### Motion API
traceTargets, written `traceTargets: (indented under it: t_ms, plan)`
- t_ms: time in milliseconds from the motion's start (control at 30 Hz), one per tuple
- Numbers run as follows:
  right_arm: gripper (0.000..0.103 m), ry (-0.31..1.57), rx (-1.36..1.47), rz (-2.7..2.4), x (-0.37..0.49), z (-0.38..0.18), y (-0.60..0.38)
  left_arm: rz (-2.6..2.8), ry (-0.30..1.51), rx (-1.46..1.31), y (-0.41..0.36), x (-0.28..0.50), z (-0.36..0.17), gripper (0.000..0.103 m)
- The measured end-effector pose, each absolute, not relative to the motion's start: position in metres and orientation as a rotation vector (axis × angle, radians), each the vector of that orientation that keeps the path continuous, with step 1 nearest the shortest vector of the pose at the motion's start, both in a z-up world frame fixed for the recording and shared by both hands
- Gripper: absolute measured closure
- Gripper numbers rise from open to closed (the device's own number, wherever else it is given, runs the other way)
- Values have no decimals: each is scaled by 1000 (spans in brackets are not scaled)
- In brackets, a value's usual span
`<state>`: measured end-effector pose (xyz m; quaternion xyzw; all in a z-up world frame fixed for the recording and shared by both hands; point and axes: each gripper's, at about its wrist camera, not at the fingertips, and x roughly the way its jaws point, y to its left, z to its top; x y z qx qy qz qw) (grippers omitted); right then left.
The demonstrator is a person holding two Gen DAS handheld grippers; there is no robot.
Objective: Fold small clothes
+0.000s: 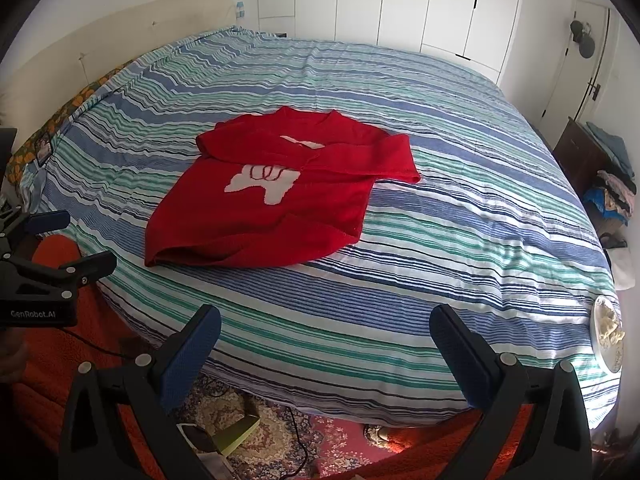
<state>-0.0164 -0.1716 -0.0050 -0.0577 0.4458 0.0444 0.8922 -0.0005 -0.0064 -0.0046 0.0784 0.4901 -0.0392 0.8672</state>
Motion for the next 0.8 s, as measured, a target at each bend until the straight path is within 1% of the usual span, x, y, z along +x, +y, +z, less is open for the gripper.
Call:
traceTargets:
  t_ms: [800]
  plan:
    - [0,920,-124,97,-13,-2,-172,-71,1011,175,-6,2,-4,2]
